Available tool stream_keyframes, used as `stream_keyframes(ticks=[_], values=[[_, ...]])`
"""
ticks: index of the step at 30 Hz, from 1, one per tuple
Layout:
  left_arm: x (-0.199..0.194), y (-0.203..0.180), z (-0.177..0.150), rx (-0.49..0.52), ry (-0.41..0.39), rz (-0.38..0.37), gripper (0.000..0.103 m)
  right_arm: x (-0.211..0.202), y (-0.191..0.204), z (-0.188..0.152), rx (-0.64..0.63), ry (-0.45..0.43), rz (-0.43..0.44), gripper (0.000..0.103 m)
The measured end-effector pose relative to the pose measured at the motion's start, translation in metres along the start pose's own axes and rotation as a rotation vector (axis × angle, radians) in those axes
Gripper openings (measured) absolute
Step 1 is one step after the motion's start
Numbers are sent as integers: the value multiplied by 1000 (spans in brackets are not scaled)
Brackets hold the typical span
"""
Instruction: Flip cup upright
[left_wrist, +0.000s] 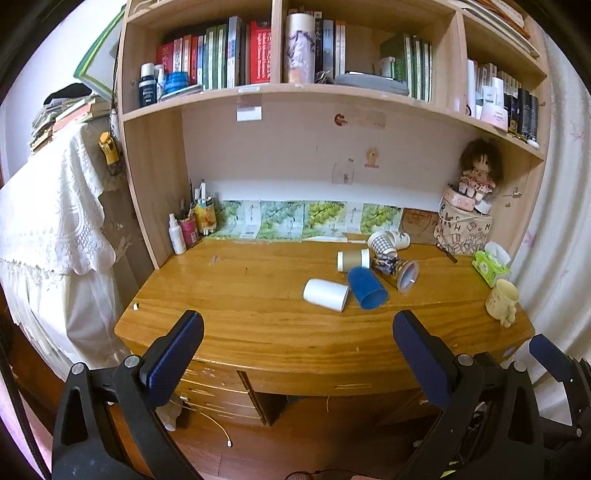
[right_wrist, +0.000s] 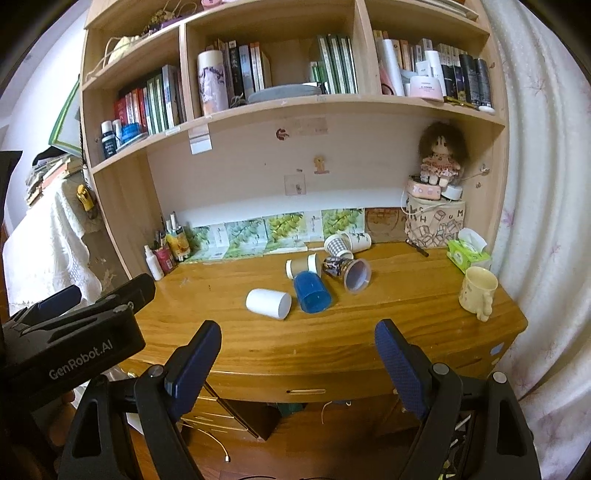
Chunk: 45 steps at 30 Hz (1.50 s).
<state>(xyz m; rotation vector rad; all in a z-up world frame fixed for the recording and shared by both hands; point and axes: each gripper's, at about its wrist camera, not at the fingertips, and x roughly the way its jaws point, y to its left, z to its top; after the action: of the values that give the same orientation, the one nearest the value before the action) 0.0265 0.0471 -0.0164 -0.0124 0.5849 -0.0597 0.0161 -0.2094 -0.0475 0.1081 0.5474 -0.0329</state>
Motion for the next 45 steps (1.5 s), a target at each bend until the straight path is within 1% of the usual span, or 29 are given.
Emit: stream_keyframes(ticks=[5,8,15,20,25,32,41,45], values=[[7,13,-3,6,31,-18,102,5,18,-4,1,26,-23,86],[12,19,-4,2,58,-42,102,6,27,-8,2,35,-48,86],[19,23,-5,10,92,-79,102,5,34,-13,22,56,-89,86],[29,26,-2,7,113,-82,102,10,36,-12,22,70,-99,86],[41,28,3,4,139,-82,102,18,37,-7,20,79,-99,86],[57,27,15,9,137,-85,102,39,32,3,33,103,-75,86],[94,15,36,24,153,-79,102,81,18,19,59,154,-41,86],[116,5,49,52,164,-84,102,105,4,29,81,175,-20,86]])
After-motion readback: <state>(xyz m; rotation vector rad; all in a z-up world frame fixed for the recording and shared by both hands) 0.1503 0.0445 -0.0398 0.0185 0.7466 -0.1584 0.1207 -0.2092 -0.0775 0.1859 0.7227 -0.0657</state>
